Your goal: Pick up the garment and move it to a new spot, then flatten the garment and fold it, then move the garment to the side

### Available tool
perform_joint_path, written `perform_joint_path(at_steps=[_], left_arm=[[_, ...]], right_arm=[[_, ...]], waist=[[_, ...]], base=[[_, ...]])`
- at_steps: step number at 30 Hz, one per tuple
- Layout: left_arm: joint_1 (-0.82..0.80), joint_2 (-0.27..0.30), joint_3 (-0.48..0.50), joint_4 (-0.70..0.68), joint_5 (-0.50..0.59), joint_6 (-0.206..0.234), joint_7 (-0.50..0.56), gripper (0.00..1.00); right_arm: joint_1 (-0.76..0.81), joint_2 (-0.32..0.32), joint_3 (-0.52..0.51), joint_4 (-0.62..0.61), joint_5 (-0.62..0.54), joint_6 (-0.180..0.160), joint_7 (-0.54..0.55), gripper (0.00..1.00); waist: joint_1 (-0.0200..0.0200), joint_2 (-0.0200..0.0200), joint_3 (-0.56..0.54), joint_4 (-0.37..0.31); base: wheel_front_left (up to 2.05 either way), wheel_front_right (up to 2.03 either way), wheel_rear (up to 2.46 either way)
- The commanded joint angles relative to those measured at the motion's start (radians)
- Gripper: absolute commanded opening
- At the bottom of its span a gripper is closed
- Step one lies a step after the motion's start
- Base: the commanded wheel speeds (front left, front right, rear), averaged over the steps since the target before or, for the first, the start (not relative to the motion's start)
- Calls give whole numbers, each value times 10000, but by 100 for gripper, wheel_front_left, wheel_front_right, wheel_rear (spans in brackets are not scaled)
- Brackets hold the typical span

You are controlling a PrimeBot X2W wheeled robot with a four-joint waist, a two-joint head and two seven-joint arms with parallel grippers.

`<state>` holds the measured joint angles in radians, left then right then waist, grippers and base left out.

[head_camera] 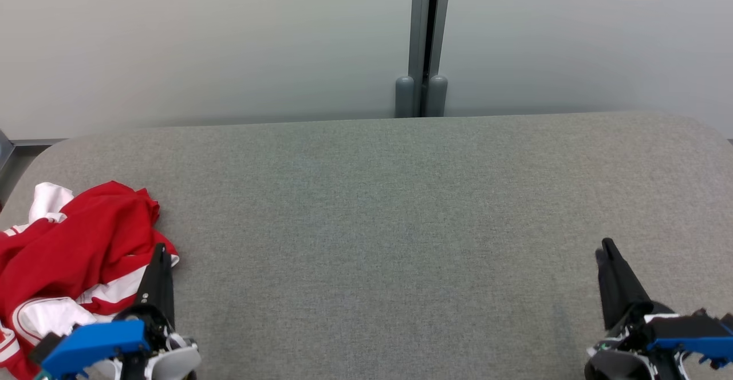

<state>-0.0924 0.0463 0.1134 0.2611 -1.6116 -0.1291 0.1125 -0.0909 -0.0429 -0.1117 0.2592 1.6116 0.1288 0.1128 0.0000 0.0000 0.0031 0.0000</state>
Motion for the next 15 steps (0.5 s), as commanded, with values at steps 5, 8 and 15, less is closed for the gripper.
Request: perform_joint_path(at_steps=[5, 8, 15], left_arm=[[105, -26, -71, 7, 106, 1, -166, 100], [102, -22, -113, -70, 215, 0, -319, 100], [77, -12, -142, -182, 847, -2, -657, 100]], right_arm=[[102, 20, 128, 29, -152, -1, -166, 100], [128, 15, 206, -55, -320, 0, -320, 100], [187, 4, 324, -238, -935, 3, -658, 100]], waist=[[0, 0, 3, 11], [0, 0, 5, 22], [0, 0, 7, 51]], base=[[0, 0, 0], [0, 0, 0], [0, 0, 0]])
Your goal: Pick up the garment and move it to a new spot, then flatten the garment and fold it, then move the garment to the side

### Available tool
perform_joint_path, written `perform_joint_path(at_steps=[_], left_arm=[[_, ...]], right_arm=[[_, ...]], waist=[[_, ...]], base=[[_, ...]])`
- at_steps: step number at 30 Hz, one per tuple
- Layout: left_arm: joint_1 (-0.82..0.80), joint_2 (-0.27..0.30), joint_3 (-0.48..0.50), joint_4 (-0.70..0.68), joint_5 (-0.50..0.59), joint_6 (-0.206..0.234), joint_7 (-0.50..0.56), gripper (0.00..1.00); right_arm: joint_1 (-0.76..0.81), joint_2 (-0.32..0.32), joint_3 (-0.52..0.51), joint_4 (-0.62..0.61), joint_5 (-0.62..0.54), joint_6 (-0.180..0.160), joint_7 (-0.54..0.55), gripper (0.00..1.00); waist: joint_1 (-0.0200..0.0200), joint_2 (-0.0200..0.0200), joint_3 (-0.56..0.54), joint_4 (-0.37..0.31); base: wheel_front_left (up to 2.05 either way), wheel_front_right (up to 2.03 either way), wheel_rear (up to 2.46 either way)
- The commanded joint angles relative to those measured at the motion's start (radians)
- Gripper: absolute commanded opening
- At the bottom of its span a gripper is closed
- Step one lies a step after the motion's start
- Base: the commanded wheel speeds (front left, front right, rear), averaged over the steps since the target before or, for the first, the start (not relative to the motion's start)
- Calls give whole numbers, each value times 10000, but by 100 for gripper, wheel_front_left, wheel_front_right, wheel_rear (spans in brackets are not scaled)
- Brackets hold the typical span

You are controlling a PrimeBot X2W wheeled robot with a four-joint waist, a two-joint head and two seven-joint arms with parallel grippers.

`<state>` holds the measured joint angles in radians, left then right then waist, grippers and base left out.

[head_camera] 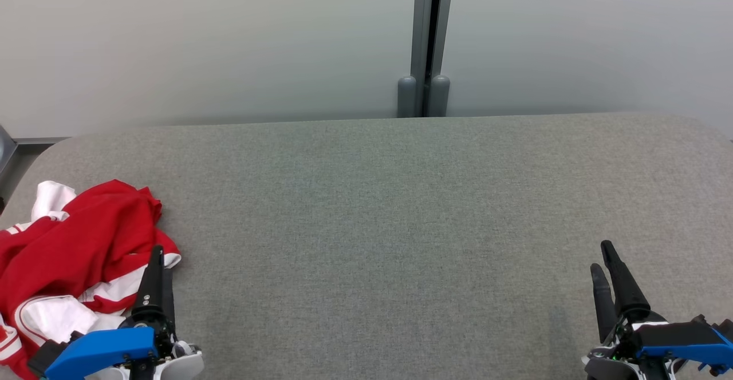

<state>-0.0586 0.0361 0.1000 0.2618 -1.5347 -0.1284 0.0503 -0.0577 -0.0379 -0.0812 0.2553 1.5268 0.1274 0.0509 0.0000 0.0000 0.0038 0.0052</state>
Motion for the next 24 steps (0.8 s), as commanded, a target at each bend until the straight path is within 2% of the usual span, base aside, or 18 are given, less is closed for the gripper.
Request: perform_joint_path(at_steps=[1, 13, 24], left_arm=[[-267, 91, -14, -204, 218, -10, -81, 100], [-340, 107, -255, -661, 2236, 274, -595, 100], [-356, 118, -634, -962, 4693, 542, -1013, 100]], right_arm=[[-140, -47, 30, -234, -197, 17, -84, 100], [-88, -65, 138, -703, -2040, 21, -602, 100], [-24, -81, 236, -1073, -3749, 25, -1021, 100]], waist=[[0, 0, 0, 3], [0, 0, 9, 45], [0, 0, 7, 97]], base=[[0, 0, 0], [0, 0, 0], [0, 0, 0]])
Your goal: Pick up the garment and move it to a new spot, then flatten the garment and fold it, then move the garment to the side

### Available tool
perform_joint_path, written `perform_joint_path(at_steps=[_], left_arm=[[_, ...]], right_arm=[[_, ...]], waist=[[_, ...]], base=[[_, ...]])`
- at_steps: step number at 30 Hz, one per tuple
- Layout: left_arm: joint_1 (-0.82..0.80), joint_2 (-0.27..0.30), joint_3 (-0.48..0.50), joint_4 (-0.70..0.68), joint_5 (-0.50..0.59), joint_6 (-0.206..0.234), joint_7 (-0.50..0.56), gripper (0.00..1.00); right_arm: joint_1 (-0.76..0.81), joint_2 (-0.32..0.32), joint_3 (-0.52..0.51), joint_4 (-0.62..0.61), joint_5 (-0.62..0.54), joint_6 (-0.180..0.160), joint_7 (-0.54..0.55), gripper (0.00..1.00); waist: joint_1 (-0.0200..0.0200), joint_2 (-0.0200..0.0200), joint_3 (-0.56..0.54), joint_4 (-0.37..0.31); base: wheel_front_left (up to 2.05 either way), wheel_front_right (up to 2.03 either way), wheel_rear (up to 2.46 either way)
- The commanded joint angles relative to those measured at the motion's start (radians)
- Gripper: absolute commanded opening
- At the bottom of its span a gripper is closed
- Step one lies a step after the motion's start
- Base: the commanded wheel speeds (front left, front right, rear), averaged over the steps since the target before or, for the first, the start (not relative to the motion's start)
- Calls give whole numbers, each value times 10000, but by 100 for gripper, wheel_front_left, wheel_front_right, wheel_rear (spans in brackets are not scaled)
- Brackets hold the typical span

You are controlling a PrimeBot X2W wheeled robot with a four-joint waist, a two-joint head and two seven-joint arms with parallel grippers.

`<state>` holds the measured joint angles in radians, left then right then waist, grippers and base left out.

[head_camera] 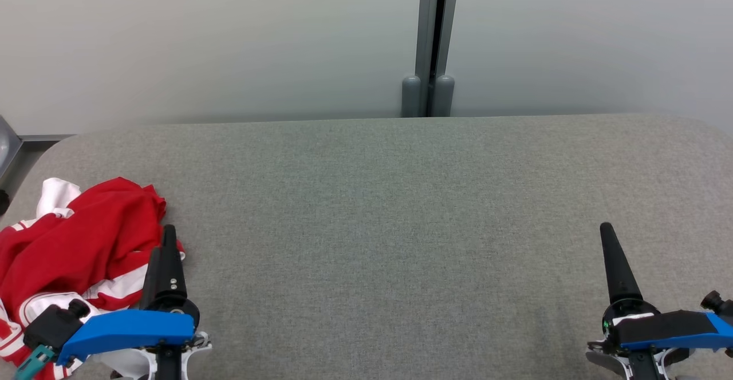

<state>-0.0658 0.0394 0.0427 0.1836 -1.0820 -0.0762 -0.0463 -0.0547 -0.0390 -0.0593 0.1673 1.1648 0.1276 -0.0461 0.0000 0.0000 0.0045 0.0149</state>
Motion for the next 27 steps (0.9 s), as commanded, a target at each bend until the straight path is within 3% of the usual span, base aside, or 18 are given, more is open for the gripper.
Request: perform_joint_path(at_steps=[1, 27], left_arm=[[-283, 86, -92, -189, 395, 36, -83, 100], [-337, 257, -793, 157, 4934, 441, -904, 100]], right_arm=[[-48, -71, 34, -225, -254, 24, -83, 100], [105, -101, 422, -339, -4266, 32, -905, 100]], waist=[[0, 0, -2, 3], [0, 0, -44, 128]], base=[[0, 0, 0], [0, 0, 0]])
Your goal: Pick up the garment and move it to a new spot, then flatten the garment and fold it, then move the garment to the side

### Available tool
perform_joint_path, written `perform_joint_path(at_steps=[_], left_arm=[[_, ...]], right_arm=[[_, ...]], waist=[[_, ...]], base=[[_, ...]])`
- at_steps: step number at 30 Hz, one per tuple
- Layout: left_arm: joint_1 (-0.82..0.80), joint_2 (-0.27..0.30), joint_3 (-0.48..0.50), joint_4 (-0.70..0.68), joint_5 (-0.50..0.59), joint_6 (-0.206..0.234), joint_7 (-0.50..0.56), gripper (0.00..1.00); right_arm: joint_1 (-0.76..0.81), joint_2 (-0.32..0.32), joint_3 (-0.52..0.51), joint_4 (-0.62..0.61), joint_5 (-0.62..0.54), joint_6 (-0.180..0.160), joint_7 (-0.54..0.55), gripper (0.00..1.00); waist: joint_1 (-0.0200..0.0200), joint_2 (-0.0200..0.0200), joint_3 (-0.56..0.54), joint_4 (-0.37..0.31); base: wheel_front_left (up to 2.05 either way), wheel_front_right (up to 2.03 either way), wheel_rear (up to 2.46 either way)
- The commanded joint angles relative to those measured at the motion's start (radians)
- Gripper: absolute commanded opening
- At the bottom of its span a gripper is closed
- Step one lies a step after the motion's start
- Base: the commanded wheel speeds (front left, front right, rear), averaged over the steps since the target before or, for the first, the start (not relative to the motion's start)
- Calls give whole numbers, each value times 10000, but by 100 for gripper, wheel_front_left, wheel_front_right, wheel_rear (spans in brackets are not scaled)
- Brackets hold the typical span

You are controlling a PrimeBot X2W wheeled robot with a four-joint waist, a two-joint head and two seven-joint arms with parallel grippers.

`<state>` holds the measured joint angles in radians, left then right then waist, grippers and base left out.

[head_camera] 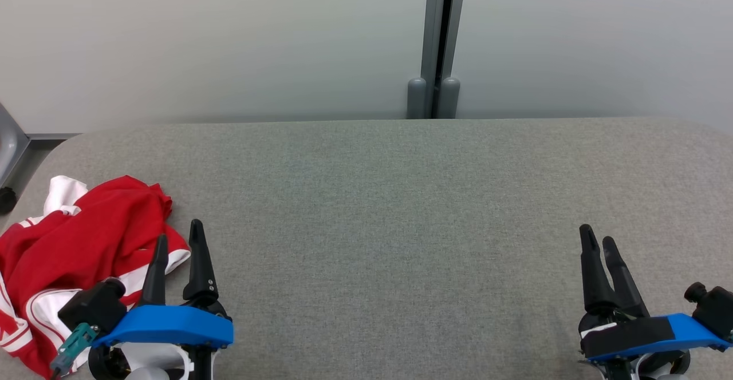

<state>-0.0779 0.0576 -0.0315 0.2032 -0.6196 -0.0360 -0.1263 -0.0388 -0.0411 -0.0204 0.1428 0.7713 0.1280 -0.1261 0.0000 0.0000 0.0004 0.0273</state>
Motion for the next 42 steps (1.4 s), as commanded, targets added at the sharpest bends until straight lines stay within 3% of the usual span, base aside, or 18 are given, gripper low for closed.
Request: perform_joint_path(at_steps=[1, 42], left_arm=[[-217, 87, -72, -8, 426, 56, -124, 100], [-312, 314, -694, 410, 3619, 631, -665, 100]], right_arm=[[-46, -81, 46, -75, -487, 28, -131, 100], [59, -115, 170, 397, -4381, 33, -1057, 100]], waist=[[0, 0, -7, 8], [0, 0, -73, 208]], base=[[0, 0, 0], [0, 0, 0]])
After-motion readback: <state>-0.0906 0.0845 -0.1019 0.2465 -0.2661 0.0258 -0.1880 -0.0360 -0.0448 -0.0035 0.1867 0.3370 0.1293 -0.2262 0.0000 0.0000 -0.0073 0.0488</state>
